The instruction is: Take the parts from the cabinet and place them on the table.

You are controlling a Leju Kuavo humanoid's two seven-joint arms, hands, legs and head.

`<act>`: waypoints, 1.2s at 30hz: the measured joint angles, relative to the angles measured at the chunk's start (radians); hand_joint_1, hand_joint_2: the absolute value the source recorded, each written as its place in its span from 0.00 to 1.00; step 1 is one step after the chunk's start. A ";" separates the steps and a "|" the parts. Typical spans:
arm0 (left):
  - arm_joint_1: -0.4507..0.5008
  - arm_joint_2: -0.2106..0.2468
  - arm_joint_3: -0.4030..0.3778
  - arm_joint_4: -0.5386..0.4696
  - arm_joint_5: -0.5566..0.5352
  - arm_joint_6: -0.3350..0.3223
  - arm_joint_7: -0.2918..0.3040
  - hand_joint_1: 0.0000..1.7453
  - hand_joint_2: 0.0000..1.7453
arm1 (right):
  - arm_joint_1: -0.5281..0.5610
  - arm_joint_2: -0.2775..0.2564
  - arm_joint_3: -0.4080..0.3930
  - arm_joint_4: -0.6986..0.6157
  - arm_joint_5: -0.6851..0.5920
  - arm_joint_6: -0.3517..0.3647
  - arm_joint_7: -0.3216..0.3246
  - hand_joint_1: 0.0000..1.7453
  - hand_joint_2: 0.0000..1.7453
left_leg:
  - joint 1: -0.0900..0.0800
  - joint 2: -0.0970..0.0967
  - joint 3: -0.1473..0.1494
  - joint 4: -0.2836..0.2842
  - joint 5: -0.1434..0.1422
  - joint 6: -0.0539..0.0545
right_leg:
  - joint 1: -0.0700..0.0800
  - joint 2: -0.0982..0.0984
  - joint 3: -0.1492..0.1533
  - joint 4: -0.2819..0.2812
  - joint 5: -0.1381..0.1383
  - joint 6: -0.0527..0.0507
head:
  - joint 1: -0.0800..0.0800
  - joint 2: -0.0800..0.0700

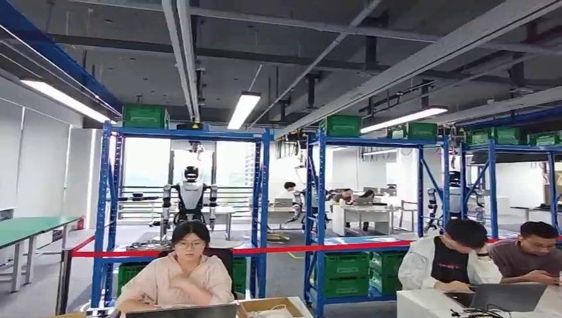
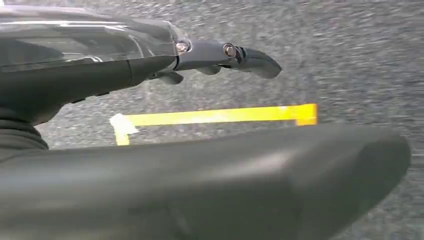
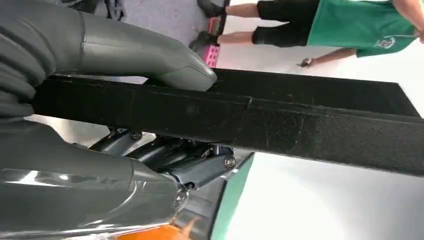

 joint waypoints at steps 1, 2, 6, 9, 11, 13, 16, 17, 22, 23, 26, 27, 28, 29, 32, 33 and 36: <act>-0.003 0.000 0.000 0.000 -0.006 -0.005 0.000 0.00 1.00 | -0.017 0.008 -0.001 0.001 -0.001 -0.003 0.008 1.00 1.00 | -0.006 0.001 -0.002 0.000 -0.016 0.002 | 0.002 0.000 0.003 0.004 -0.008 0.007 | 0.000 0.000; -0.008 0.000 -0.001 0.000 -0.013 -0.008 0.000 0.00 1.00 | -0.040 0.022 -0.003 0.001 -0.003 -0.006 0.018 1.00 1.00 | -0.011 0.005 0.002 -0.036 -0.043 0.015 | 0.002 0.001 -0.008 0.013 -0.011 0.012 | -0.001 0.000; -0.011 0.002 -0.008 0.000 -0.037 -0.016 0.018 0.00 1.00 | -0.121 0.074 -0.032 0.001 -0.017 -0.017 0.058 1.00 1.00 | -0.010 0.002 0.013 -0.032 -0.034 0.036 | -0.001 0.001 -0.006 0.026 -0.029 0.031 | -0.001 0.000; -0.019 0.004 -0.017 0.000 -0.060 -0.028 0.076 0.00 1.00 | -0.184 0.107 -0.056 0.008 -0.018 -0.026 0.074 1.00 1.00 | -0.009 0.002 0.026 -0.033 -0.045 0.046 | -0.010 -0.001 -0.118 0.216 -0.079 0.043 | -0.001 0.000; -0.018 0.004 -0.024 0.000 -0.080 -0.039 0.142 0.00 1.00 | -0.211 0.132 -0.071 0.031 -0.005 -0.033 0.091 1.00 1.00 | -0.009 0.002 0.037 -0.033 -0.056 0.046 | -0.012 -0.001 -0.199 0.318 -0.117 0.045 | -0.001 0.000; -0.014 0.004 -0.037 0.000 -0.101 -0.040 0.209 0.00 1.00 | -0.247 0.158 -0.077 0.064 0.032 -0.047 0.100 1.00 1.00 | -0.010 0.001 0.056 -0.033 -0.070 0.044 | -0.011 -0.001 -0.202 0.265 -0.058 0.043 | -0.001 0.000; -0.013 0.001 -0.048 0.000 -0.116 -0.034 0.267 0.00 1.00 | -0.299 0.190 -0.090 0.112 0.100 -0.074 0.099 1.00 1.00 | -0.007 -0.004 0.083 -0.039 -0.088 0.036 | -0.001 0.002 -0.134 0.060 0.088 0.021 | -0.001 0.000; -0.015 -0.002 -0.050 0.001 -0.117 -0.031 0.282 0.00 1.00 | -0.315 0.196 -0.090 0.129 0.133 -0.093 0.097 1.00 1.00 | -0.005 -0.007 0.087 -0.044 -0.088 0.033 | 0.005 0.001 -0.137 0.056 0.063 0.012 | -0.001 0.000; -0.004 -0.011 -0.055 0.002 -0.126 -0.026 0.327 0.00 1.00 | -0.346 0.218 -0.088 0.174 0.363 -0.191 0.099 1.00 1.00 | -0.002 -0.002 0.099 -0.027 -0.110 0.018 | 0.002 -0.003 -0.087 -0.007 0.081 -0.006 | -0.003 0.000; -0.005 -0.011 -0.055 0.002 -0.127 -0.026 0.330 0.00 1.00 | -0.352 0.222 -0.087 0.183 0.389 -0.201 0.100 1.00 1.00 | -0.003 -0.002 0.075 0.023 -0.139 0.017 | 0.002 -0.004 -0.084 -0.007 0.080 -0.009 | -0.003 0.000; -0.002 -0.012 -0.056 0.002 -0.132 -0.026 0.338 0.00 1.00 | -0.352 0.231 -0.076 0.215 0.507 -0.234 0.108 1.00 1.00 | -0.004 -0.002 -0.031 0.207 -0.211 0.006 | 0.003 -0.004 -0.082 -0.006 0.074 -0.013 | -0.003 0.000; 0.002 -0.013 -0.056 0.002 -0.136 -0.028 0.339 0.00 1.00 | -0.352 0.232 -0.068 0.230 0.558 -0.252 0.112 1.00 1.00 | -0.001 -0.002 -0.042 0.211 -0.199 0.001 | 0.002 -0.003 -0.081 -0.005 0.073 -0.012 | -0.003 0.000; 0.003 -0.014 -0.056 0.002 -0.137 -0.028 0.338 0.00 1.00 | -0.352 0.235 -0.061 0.244 0.611 -0.273 0.119 1.00 1.00 | 0.004 -0.001 -0.033 0.173 -0.166 -0.005 | 0.001 -0.001 -0.080 -0.003 0.071 -0.010 | -0.003 0.000; 0.003 -0.015 -0.056 0.002 -0.139 -0.027 0.338 0.00 1.00 | -0.353 0.239 -0.056 0.254 0.664 -0.295 0.125 1.00 1.00 | 0.007 -0.001 -0.010 0.109 -0.121 -0.009 | -0.001 0.000 -0.079 0.002 0.066 -0.006 | -0.003 0.000; -0.002 -0.022 -0.056 0.003 -0.143 -0.021 0.339 0.00 1.00 | -0.355 0.257 -0.035 0.298 0.829 -0.347 0.144 1.00 1.00 | 0.005 0.000 0.031 -0.038 -0.082 -0.015 | -0.002 0.001 -0.088 0.035 0.049 0.010 | -0.003 0.000; -0.003 -0.022 -0.056 0.003 -0.144 -0.016 0.339 0.00 1.00 | -0.354 0.263 -0.031 0.311 0.871 -0.351 0.148 1.00 1.00 | 0.003 0.000 0.031 -0.025 -0.062 0.004 | -0.001 0.002 -0.096 0.036 0.047 0.015 | -0.003 0.000; 0.003 -0.027 -0.056 0.003 -0.148 -0.014 0.341 0.00 1.00 | -0.350 0.273 -0.013 0.368 0.974 -0.365 0.165 1.00 1.00 | 0.002 -0.001 0.034 -0.028 -0.052 0.021 | -0.005 0.001 -0.094 0.038 0.043 0.024 | -0.003 0.000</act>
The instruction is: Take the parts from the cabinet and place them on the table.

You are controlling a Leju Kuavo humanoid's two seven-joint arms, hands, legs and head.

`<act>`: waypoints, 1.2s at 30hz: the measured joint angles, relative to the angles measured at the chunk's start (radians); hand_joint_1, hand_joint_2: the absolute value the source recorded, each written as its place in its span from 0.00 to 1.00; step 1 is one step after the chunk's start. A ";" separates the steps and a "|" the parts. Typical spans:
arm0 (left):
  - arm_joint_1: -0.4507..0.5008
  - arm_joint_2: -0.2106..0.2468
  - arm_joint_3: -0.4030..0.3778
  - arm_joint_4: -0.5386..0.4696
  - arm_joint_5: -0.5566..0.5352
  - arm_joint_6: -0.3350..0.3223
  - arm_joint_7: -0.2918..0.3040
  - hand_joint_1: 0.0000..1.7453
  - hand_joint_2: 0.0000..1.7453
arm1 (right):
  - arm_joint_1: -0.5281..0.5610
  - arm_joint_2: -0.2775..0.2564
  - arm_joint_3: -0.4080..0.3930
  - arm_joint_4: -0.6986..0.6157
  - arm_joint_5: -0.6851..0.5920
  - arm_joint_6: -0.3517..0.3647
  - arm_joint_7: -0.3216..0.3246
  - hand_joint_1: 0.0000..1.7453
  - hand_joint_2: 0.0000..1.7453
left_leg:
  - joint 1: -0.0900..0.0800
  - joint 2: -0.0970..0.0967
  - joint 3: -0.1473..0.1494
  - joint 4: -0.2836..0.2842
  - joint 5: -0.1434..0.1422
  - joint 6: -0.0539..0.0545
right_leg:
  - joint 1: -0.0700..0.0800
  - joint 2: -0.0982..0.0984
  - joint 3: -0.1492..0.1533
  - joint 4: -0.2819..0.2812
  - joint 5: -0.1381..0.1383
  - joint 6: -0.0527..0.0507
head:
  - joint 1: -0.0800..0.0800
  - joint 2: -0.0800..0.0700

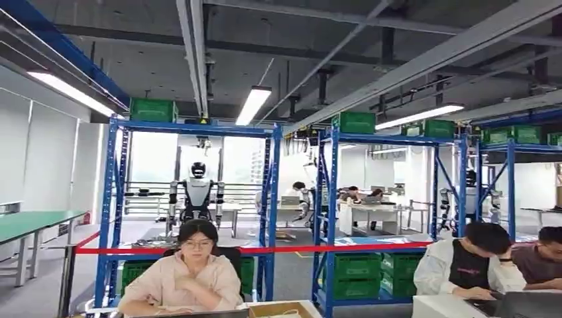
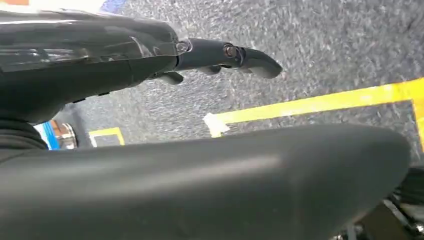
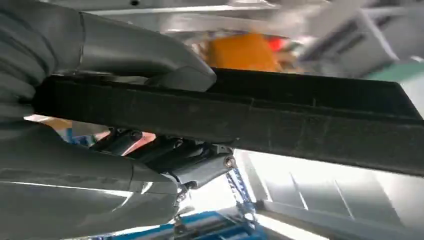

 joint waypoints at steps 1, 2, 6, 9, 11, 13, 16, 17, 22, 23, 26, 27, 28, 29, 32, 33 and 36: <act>0.000 0.000 0.000 0.000 -0.002 0.001 -0.003 0.00 1.00 | -0.001 0.006 0.002 0.021 0.042 -0.010 0.006 1.00 1.00 | 0.000 0.000 0.002 -0.002 0.001 0.001 | -0.001 -0.001 -0.003 0.014 -0.015 0.006 | 0.000 0.000; -0.003 0.000 0.000 0.000 -0.003 0.001 -0.006 0.00 1.00 | -0.004 0.011 0.003 0.041 0.071 -0.020 0.009 1.00 1.00 | 0.001 0.000 0.003 -0.002 -0.001 0.006 | -0.003 -0.002 -0.022 0.061 -0.045 0.011 | 0.000 0.000; -0.006 -0.001 0.002 0.000 -0.013 0.000 -0.027 0.00 1.00 | -0.005 0.036 0.016 0.185 0.203 -0.062 0.047 1.00 1.00 | -0.003 0.000 0.004 -0.002 -0.003 0.009 | -0.007 -0.002 -0.146 0.309 -0.127 0.016 | 0.000 0.000; -0.006 -0.006 0.003 0.000 -0.016 0.000 -0.036 0.00 1.00 | -0.012 0.065 0.021 0.282 0.275 -0.077 0.088 1.00 1.00 | -0.007 -0.002 0.007 -0.002 -0.004 0.011 | 0.000 -0.001 -0.067 0.128 -0.017 -0.003 | 0.000 0.000; -0.008 -0.013 0.004 0.000 -0.020 0.000 -0.039 0.00 1.00 | -0.030 0.083 0.021 0.332 0.292 -0.093 0.093 1.00 1.00 | -0.009 -0.002 0.004 -0.004 -0.005 0.009 | 0.012 -0.001 -0.009 0.009 0.016 -0.020 | 0.000 0.000; -0.009 -0.016 0.005 0.000 -0.023 0.000 -0.044 0.00 1.00 | -0.047 0.099 0.021 0.390 0.312 -0.100 0.117 1.00 1.00 | -0.005 -0.001 0.002 -0.006 -0.003 0.002 | 0.017 -0.001 -0.009 -0.005 0.012 -0.023 | 0.000 0.000; -0.007 -0.018 0.005 0.000 -0.027 -0.003 -0.062 0.00 1.00 | -0.050 0.105 0.008 0.480 0.337 -0.103 0.158 1.00 1.00 | -0.002 0.001 0.012 -0.015 -0.007 -0.009 | 0.008 -0.010 0.016 -0.046 0.027 -0.029 | 0.000 0.000; -0.005 -0.018 0.007 0.000 -0.030 -0.005 -0.066 0.00 1.00 | -0.054 0.108 0.000 0.510 0.342 -0.107 0.161 1.00 1.00 | -0.005 0.003 0.003 0.005 -0.026 -0.009 | 0.009 -0.009 0.021 -0.053 0.030 -0.033 | 0.000 0.000; -0.003 -0.016 0.012 0.000 -0.045 -0.005 -0.108 0.00 1.00 | -0.042 0.112 -0.032 0.665 0.352 -0.099 0.203 1.00 1.00 | -0.004 0.003 -0.116 0.251 -0.115 -0.022 | 0.008 -0.009 0.020 -0.050 0.028 -0.034 | 0.000 0.000; -0.002 -0.016 0.012 0.000 -0.049 -0.004 -0.113 0.00 1.00 | -0.035 0.112 -0.038 0.686 0.352 -0.101 0.204 1.00 1.00 | 0.000 0.004 -0.097 0.206 -0.082 -0.027 | 0.006 -0.008 0.020 -0.047 0.026 -0.031 | 0.000 0.000; -0.005 -0.016 0.012 0.001 -0.052 0.000 -0.123 0.00 1.00 | -0.028 0.108 -0.062 0.737 0.351 -0.105 0.204 1.00 1.00 | 0.008 0.004 -0.003 0.020 -0.013 -0.043 | 0.003 -0.003 0.007 -0.012 0.004 -0.012 | 0.000 0.000; -0.007 -0.016 0.012 0.001 -0.054 0.001 -0.125 0.00 1.00 | -0.028 0.107 -0.067 0.750 0.350 -0.104 0.203 1.00 1.00 | 0.007 0.002 -0.003 0.007 -0.010 -0.027 | 0.007 -0.001 -0.004 0.010 -0.002 -0.008 | 0.000 0.000; -0.007 -0.016 0.012 0.001 -0.056 0.002 -0.126 0.00 1.00 | -0.024 0.104 -0.074 0.761 0.353 -0.102 0.203 1.00 1.00 | 0.003 0.002 -0.005 0.012 -0.011 -0.021 | 0.006 -0.001 -0.003 0.005 -0.001 -0.006 | -0.001 0.000; -0.007 -0.016 0.012 0.001 -0.061 0.003 -0.129 0.00 1.00 | -0.019 0.103 -0.081 0.772 0.353 -0.098 0.203 1.00 1.00 | 0.000 0.001 -0.004 0.012 -0.012 -0.014 | 0.006 -0.001 -0.003 0.003 0.001 -0.004 | -0.002 0.000; -0.005 -0.016 0.011 0.001 -0.066 0.003 -0.140 0.00 1.00 | -0.003 0.097 -0.098 0.795 0.353 -0.106 0.199 1.00 1.00 | 0.003 0.003 -0.001 0.008 -0.008 -0.001 | 0.000 -0.002 -0.009 0.028 -0.025 0.008 | -0.002 0.000; -0.007 -0.015 0.011 0.001 -0.067 0.007 -0.142 0.00 1.00 | -0.001 0.096 -0.104 0.799 0.354 -0.111 0.195 1.00 1.00 | 0.002 0.004 0.000 0.008 -0.009 0.004 | -0.003 -0.002 -0.034 0.085 -0.060 0.013 | -0.002 0.000; -0.010 -0.015 0.011 0.001 -0.072 0.010 -0.144 0.00 1.00 | 0.019 0.095 -0.114 0.814 0.367 -0.131 0.174 1.00 1.00 | -0.002 0.005 0.003 0.008 -0.011 0.008 | -0.008 -0.002 -0.135 0.299 -0.141 0.017 | -0.002 0.000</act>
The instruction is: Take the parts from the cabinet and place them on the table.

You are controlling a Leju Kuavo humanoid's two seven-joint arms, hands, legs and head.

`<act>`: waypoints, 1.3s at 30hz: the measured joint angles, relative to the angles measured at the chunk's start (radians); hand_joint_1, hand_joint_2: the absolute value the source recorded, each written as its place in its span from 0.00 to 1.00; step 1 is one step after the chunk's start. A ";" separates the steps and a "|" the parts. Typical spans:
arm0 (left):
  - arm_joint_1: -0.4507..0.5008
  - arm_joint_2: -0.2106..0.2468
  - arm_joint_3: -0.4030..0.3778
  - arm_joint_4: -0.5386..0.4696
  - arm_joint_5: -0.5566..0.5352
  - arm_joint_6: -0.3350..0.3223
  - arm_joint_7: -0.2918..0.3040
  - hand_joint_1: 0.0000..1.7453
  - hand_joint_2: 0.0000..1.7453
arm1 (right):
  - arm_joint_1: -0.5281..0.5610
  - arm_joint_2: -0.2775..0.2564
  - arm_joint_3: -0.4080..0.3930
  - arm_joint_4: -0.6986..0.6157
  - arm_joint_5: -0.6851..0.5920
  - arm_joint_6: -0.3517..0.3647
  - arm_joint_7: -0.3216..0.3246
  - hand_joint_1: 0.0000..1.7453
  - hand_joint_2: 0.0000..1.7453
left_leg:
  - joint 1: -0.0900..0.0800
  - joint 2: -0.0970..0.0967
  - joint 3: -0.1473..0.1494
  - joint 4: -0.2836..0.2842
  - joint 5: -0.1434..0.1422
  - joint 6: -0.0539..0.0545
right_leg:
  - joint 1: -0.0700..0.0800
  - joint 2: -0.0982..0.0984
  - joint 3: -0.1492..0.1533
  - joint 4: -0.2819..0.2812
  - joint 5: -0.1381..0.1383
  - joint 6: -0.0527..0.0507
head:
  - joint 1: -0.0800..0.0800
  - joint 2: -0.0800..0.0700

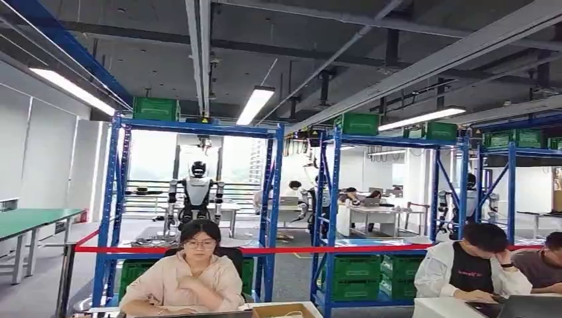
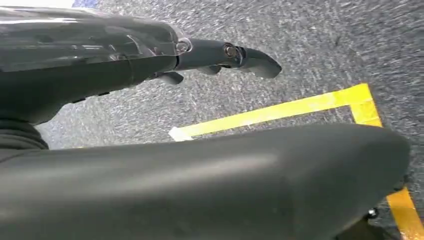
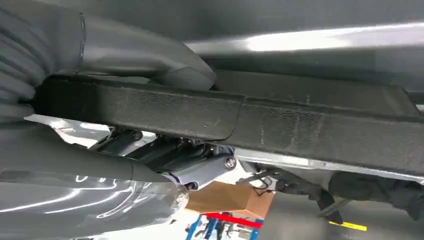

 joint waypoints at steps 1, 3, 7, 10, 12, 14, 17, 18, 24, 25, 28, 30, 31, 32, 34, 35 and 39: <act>0.000 0.000 0.000 0.000 -0.001 0.002 -0.001 0.00 1.00 | 0.004 0.001 -0.005 0.000 0.006 -0.008 -0.004 1.00 1.00 | -0.001 0.000 0.001 0.000 -0.001 0.001 | 0.000 0.000 -0.006 0.008 0.009 0.000 | 0.000 0.000; -0.001 0.000 0.000 0.000 -0.002 0.002 -0.002 0.00 1.00 | 0.004 0.002 -0.013 0.001 0.014 -0.012 -0.009 1.00 1.00 | -0.001 -0.002 0.007 0.000 -0.002 0.001 | 0.001 0.000 0.045 -0.102 0.079 -0.006 | 0.000 0.000; -0.003 0.000 0.000 0.000 -0.004 0.005 -0.003 0.00 1.00 | 0.005 0.006 -0.019 0.002 0.022 -0.027 -0.022 1.00 1.00 | -0.001 -0.006 0.011 -0.007 -0.003 -0.011 | 0.011 0.002 0.136 -0.296 0.140 -0.020 | 0.000 0.000; -0.002 -0.002 0.000 0.000 -0.006 0.008 -0.007 0.00 1.00 | 0.013 0.011 -0.026 0.000 0.027 -0.050 -0.043 0.00 0.00 | 0.004 -0.006 0.020 -0.024 0.002 -0.030 | 0.014 0.002 0.145 -0.315 0.150 -0.036 | 0.000 0.000; -0.002 -0.003 0.000 0.000 -0.012 0.010 -0.009 0.00 1.00 | 0.020 0.016 -0.037 -0.006 0.029 -0.075 -0.069 0.00 0.00 | 0.000 -0.003 0.001 0.025 -0.043 -0.026 | 0.010 0.000 0.153 -0.332 0.160 -0.047 | 0.001 0.000; -0.002 -0.002 0.000 0.000 -0.013 0.011 -0.010 0.00 0.00 | 0.029 0.019 -0.042 -0.008 0.030 -0.087 -0.097 0.00 0.00 | -0.005 -0.003 -0.061 0.166 -0.115 -0.026 | 0.012 -0.001 0.153 -0.332 0.160 -0.051 | 0.000 0.000; 0.001 -0.002 0.000 0.000 -0.015 0.013 -0.016 0.00 0.00 | 0.059 0.019 -0.057 -0.022 0.015 -0.105 -0.168 0.00 0.00 | -0.007 -0.002 -0.093 0.233 -0.109 -0.029 | 0.013 0.001 0.153 -0.331 0.159 -0.052 | 0.000 0.000; 0.000 -0.002 0.000 0.000 -0.015 0.013 -0.016 0.00 0.00 | 0.065 0.019 -0.063 -0.032 0.008 -0.113 -0.199 0.00 0.00 | -0.005 -0.002 -0.065 0.172 -0.068 -0.030 | 0.013 0.003 0.153 -0.328 0.158 -0.051 | 0.000 0.000; -0.003 -0.001 0.001 0.000 -0.026 0.015 -0.017 0.00 0.00 | 0.090 0.011 -0.069 -0.136 -0.026 -0.144 -0.319 0.00 0.00 | -0.012 -0.002 0.018 -0.012 -0.004 -0.015 | 0.018 0.005 0.139 -0.302 0.146 -0.033 | 0.000 0.000; 0.000 -0.001 0.002 0.000 -0.031 0.015 -0.018 0.00 0.00 | 0.099 0.007 -0.069 -0.167 -0.043 -0.144 -0.342 0.00 0.00 | -0.008 -0.001 0.018 -0.015 -0.001 -0.010 | 0.018 0.005 0.138 -0.300 0.144 -0.031 | 0.000 0.000; -0.002 0.000 0.002 0.000 -0.033 0.014 -0.024 0.00 0.00 | 0.124 -0.022 -0.069 -0.283 -0.112 -0.134 -0.399 0.00 0.00 | -0.005 -0.001 0.018 -0.017 0.002 0.001 | 0.008 0.002 0.095 -0.186 0.065 -0.008 | 0.000 0.000; -0.002 0.001 0.002 0.000 -0.038 0.011 -0.029 0.00 0.00 | 0.158 -0.049 -0.076 -0.370 -0.229 -0.101 -0.461 0.00 0.00 | -0.005 -0.001 0.019 -0.017 0.001 0.002 | 0.002 0.002 0.028 -0.036 0.005 0.000 | 0.000 0.000; -0.001 0.002 0.002 0.000 -0.042 0.010 -0.030 0.00 0.00 | 0.191 -0.060 -0.089 -0.418 -0.314 -0.082 -0.501 0.00 0.00 | -0.005 -0.001 0.019 -0.017 0.001 0.002 | -0.001 0.001 0.012 -0.002 0.004 0.001 | 0.000 0.000; 0.000 0.002 0.002 0.000 -0.043 0.010 -0.033 0.00 0.00 | 0.223 -0.067 -0.116 -0.481 -0.404 -0.053 -0.536 0.00 0.00 | -0.005 -0.001 0.019 -0.017 0.000 0.002 | -0.003 0.002 0.017 -0.017 0.020 0.002 | 0.000 0.000; 0.001 0.002 0.002 0.000 -0.043 0.008 -0.039 0.00 0.00 | 0.278 -0.076 -0.171 -0.606 -0.604 0.024 -0.585 0.00 0.00 | -0.005 -0.002 0.021 -0.017 0.000 0.002 | -0.003 0.002 0.079 -0.160 0.101 -0.002 | 0.000 0.000; 0.001 0.002 0.003 0.000 -0.041 0.007 -0.045 0.00 0.00 | 0.307 -0.076 -0.210 -0.679 -0.729 0.066 -0.613 0.00 0.00 | -0.005 -0.002 0.021 -0.017 -0.002 0.000 | -0.002 0.001 0.118 -0.244 0.141 -0.004 | 0.000 0.000; 0.004 -0.002 0.017 0.000 -0.020 0.003 -0.060 0.00 0.00 | 0.440 -0.071 -0.361 -0.931 -1.013 0.200 -0.657 0.00 0.00 | -0.003 -0.006 0.018 -0.022 -0.001 -0.017 | 0.011 0.002 0.141 -0.300 0.134 -0.017 | 0.001 0.000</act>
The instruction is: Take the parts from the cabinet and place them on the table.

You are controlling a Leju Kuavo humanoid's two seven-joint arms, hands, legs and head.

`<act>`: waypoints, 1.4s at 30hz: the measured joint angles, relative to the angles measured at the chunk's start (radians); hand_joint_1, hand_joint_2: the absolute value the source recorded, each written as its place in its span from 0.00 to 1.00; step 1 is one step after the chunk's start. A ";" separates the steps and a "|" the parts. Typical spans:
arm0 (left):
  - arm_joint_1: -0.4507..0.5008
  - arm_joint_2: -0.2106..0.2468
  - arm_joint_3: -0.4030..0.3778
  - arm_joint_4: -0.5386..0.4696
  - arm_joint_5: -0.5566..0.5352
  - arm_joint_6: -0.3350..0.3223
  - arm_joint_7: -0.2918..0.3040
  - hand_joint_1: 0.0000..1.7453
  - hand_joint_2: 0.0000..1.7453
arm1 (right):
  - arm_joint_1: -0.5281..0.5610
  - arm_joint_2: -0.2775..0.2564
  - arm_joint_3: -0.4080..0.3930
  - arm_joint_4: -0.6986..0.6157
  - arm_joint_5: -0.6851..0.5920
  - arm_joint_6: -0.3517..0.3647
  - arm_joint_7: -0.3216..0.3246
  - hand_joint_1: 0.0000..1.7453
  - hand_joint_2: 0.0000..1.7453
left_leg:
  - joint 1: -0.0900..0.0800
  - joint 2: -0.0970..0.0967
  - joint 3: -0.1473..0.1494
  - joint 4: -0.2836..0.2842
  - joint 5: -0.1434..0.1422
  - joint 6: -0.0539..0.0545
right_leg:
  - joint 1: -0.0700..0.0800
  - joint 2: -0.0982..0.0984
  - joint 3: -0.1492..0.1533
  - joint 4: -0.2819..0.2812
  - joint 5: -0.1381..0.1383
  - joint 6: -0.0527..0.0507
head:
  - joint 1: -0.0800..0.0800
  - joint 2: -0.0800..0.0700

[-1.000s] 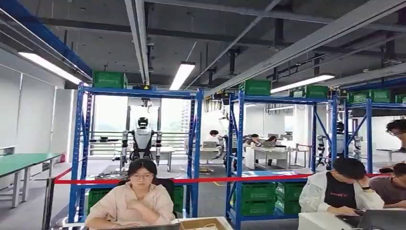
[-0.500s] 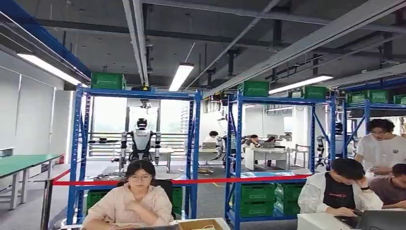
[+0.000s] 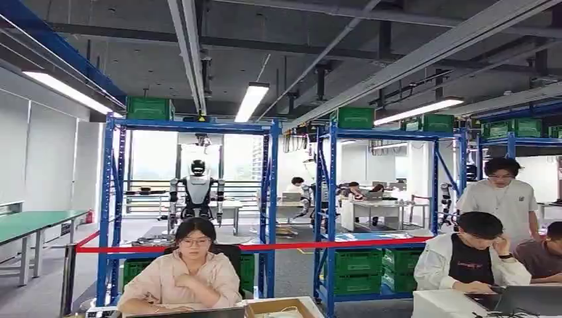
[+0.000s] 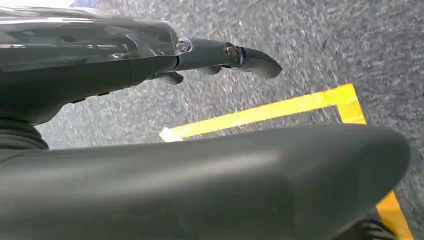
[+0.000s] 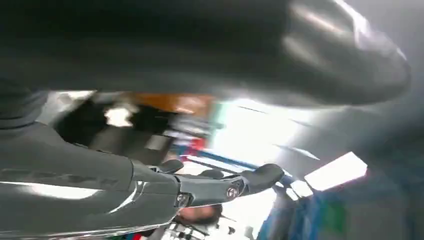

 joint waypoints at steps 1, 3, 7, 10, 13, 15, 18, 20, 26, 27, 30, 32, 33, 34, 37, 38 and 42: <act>0.002 -0.002 0.004 0.000 0.008 -0.001 -0.005 0.00 0.00 | 0.036 0.001 -0.037 -0.068 -0.050 0.028 -0.014 0.00 0.00 | 0.001 0.000 0.003 -0.004 0.001 -0.008 | 0.001 0.000 0.003 -0.006 0.003 -0.008 | 0.000 0.000; 0.003 -0.007 0.015 0.000 0.019 -0.003 -0.011 0.00 0.00 | 0.100 0.003 -0.090 -0.189 -0.095 0.075 -0.030 0.00 0.00 | 0.002 0.003 -0.003 0.020 -0.028 -0.008 | -0.005 -0.003 0.015 -0.027 0.013 -0.023 | 0.000 0.000; 0.008 -0.011 0.032 0.000 0.038 -0.002 -0.011 0.00 0.00 | 0.240 -0.005 -0.162 -0.364 -0.126 0.142 -0.035 0.00 0.00 | -0.005 0.003 -0.108 0.275 -0.159 -0.004 | 0.001 -0.007 0.015 -0.025 0.015 -0.033 | 0.000 0.000; 0.015 -0.020 0.048 0.000 0.053 0.007 -0.011 0.00 0.00 | 0.329 -0.023 -0.200 -0.460 -0.118 0.165 -0.035 0.00 0.00 | -0.007 0.004 -0.036 0.155 -0.080 0.001 | 0.002 -0.004 0.015 -0.022 0.015 -0.032 | 0.000 0.000; 0.012 -0.024 0.061 0.000 0.063 0.013 -0.010 0.00 0.00 | 0.369 -0.034 -0.218 -0.517 -0.113 0.173 -0.035 0.00 0.00 | -0.009 0.003 0.044 -0.005 -0.034 0.007 | 0.009 0.001 0.002 0.000 0.011 -0.024 | -0.001 0.000; 0.018 -0.029 0.072 0.000 0.072 0.017 -0.006 0.00 0.00 | 0.406 -0.045 -0.225 -0.538 -0.107 0.182 -0.035 0.00 0.00 | -0.016 0.003 0.043 0.000 -0.031 0.013 | 0.003 0.000 0.002 -0.003 0.018 -0.013 | 0.000 0.000; 0.023 -0.040 0.088 -0.002 0.082 0.023 -0.005 0.00 0.00 | 0.461 -0.069 -0.233 -0.552 -0.127 0.207 -0.035 0.00 0.00 | -0.010 0.008 0.034 -0.009 -0.009 0.033 | 0.000 0.003 -0.006 0.014 -0.012 0.005 | -0.001 0.000; 0.024 -0.043 0.098 -0.005 0.084 0.026 -0.005 0.00 0.00 | 0.485 -0.083 -0.236 -0.554 -0.145 0.228 -0.035 0.00 0.00 | -0.011 0.010 0.023 -0.009 0.000 0.042 | -0.010 0.000 -0.035 0.124 -0.111 0.019 | 0.000 0.000; 0.027 -0.047 0.117 -0.005 0.084 0.026 -0.005 0.00 0.00 | 0.522 -0.105 -0.239 -0.553 -0.173 0.259 -0.035 0.00 0.00 | -0.009 0.015 -0.023 -0.008 0.038 0.030 | -0.032 -0.001 0.075 0.089 -0.099 0.041 | 0.000 0.000; 0.026 -0.047 0.118 -0.006 0.084 0.026 -0.005 0.00 0.00 | 0.521 -0.106 -0.239 -0.553 -0.179 0.263 -0.034 0.00 0.00 | -0.009 0.015 -0.026 -0.008 0.044 0.025 | -0.034 -0.001 0.139 -0.002 -0.082 0.040 | 0.000 0.000; 0.029 -0.050 0.122 -0.008 0.083 0.026 -0.006 0.00 0.00 | 0.525 -0.115 -0.240 -0.548 -0.200 0.280 -0.003 0.00 0.00 | -0.005 0.014 -0.031 -0.014 0.067 0.002 | -0.019 0.004 0.166 -0.063 -0.082 0.024 | 0.000 0.000; 0.032 -0.053 0.127 -0.008 0.082 0.026 -0.006 0.00 0.00 | 0.526 -0.122 -0.241 -0.541 -0.203 0.285 0.003 0.00 0.00 | -0.001 0.008 -0.034 -0.021 0.085 -0.014 | -0.011 -0.003 0.158 -0.068 -0.065 0.006 | 0.000 0.000; 0.032 -0.054 0.130 -0.008 0.082 0.026 -0.006 0.00 0.00 | 0.525 -0.124 -0.242 -0.536 -0.201 0.286 0.003 0.00 0.00 | 0.004 0.006 -0.041 -0.010 0.056 -0.013 | -0.018 -0.017 0.151 -0.074 -0.051 -0.006 | 0.000 0.000; 0.035 -0.056 0.133 -0.008 0.082 0.026 -0.006 0.00 0.00 | 0.526 -0.127 -0.242 -0.531 -0.201 0.288 0.007 0.00 0.00 | 0.001 0.006 -0.053 0.025 -0.001 -0.010 | -0.016 -0.017 0.138 -0.075 -0.041 -0.017 | 0.000 0.000; 0.035 -0.061 0.135 -0.010 0.080 0.025 -0.006 0.00 0.00 | 0.534 -0.137 -0.242 -0.519 -0.205 0.298 0.008 0.00 0.00 | -0.003 0.006 -0.097 0.237 -0.148 -0.009 | -0.005 -0.038 0.099 -0.070 -0.016 -0.029 | 0.000 0.000; 0.035 -0.061 0.136 -0.011 0.080 0.026 -0.006 0.00 0.00 | 0.535 -0.139 -0.242 -0.514 -0.206 0.300 0.008 0.00 0.00 | -0.004 0.006 -0.095 0.276 -0.143 -0.008 | -0.002 -0.044 0.086 -0.067 -0.008 -0.030 | 0.000 0.000; 0.035 -0.061 0.142 -0.013 0.080 0.026 -0.006 0.00 0.00 | 0.537 -0.153 -0.241 -0.503 -0.207 0.310 0.008 0.00 0.00 | -0.013 0.034 0.074 0.083 -0.038 0.002 | 0.001 -0.071 0.034 -0.040 0.012 -0.023 | 0.000 0.000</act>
